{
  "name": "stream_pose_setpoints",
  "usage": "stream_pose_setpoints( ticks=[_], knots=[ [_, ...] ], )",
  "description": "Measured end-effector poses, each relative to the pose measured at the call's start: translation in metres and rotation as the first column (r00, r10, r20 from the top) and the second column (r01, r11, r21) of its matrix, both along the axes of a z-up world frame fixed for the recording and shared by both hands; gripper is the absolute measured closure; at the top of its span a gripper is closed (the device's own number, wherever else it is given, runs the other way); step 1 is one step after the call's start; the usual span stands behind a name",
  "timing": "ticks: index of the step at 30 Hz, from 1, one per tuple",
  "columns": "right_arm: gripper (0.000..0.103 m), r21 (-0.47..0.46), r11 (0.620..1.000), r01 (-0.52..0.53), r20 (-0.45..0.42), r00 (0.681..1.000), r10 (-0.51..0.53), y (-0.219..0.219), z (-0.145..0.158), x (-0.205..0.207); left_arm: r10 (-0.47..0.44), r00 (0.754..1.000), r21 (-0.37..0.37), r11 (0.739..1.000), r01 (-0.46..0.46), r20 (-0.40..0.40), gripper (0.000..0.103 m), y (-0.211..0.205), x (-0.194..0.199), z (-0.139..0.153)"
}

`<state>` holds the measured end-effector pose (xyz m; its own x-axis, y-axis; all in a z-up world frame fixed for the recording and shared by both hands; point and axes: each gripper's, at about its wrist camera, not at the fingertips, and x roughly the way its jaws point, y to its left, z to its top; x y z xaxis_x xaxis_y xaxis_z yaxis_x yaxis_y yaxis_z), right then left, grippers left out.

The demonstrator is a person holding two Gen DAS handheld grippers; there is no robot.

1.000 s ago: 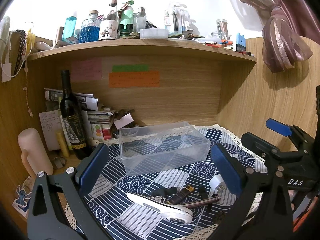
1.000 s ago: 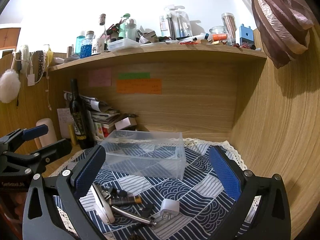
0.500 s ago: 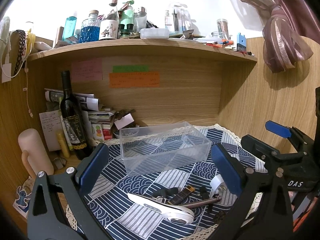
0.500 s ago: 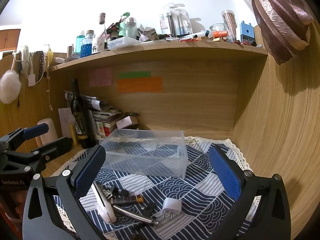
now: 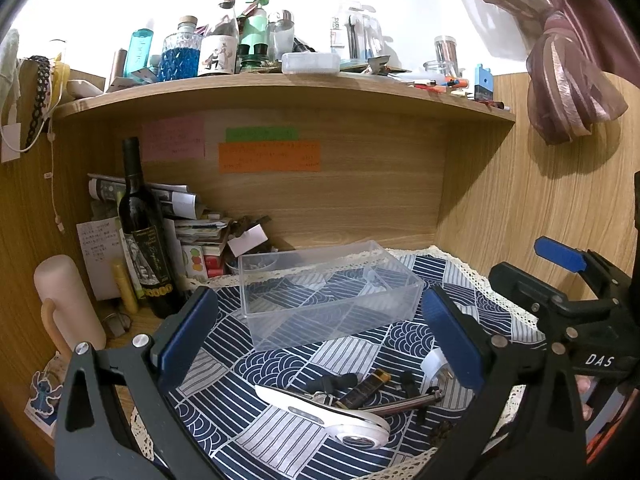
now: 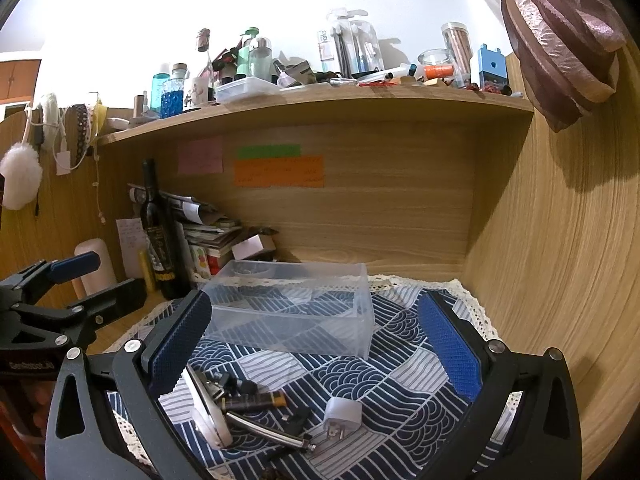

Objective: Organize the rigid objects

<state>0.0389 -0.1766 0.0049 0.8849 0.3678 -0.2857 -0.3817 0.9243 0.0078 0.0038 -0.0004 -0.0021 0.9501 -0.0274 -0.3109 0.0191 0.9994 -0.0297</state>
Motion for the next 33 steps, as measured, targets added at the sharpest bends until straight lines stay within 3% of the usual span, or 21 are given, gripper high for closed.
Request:
stream_pose_setpoints(
  ticks=[22, 24, 26, 33],
  knots=[
    [0.0, -0.011, 1.0, -0.017, -0.011, 1.0, 0.016, 0.004, -0.002, 0.003, -0.028, 1.0, -0.02, 0.999, 0.028, -0.007, 0.0, 0.001, 0.005, -0.003],
    [0.0, -0.012, 1.0, -0.008, -0.011, 1.0, 0.008, 0.004, -0.002, 0.003, -0.025, 1.0, -0.027, 0.999, 0.025, -0.013, 0.002, 0.002, 0.007, -0.004],
    [0.0, -0.015, 1.0, 0.002, -0.011, 1.0, -0.002, 0.003, -0.003, 0.004, -0.014, 1.0, -0.031, 0.999, 0.013, -0.027, 0.015, 0.003, 0.01, -0.006],
    [0.012, -0.027, 0.999, 0.038, -0.102, 0.994, -0.04, -0.012, -0.023, 0.021, -0.005, 0.991, -0.063, 0.998, -0.004, -0.136, 0.019, 0.005, 0.027, -0.033]
  ],
)
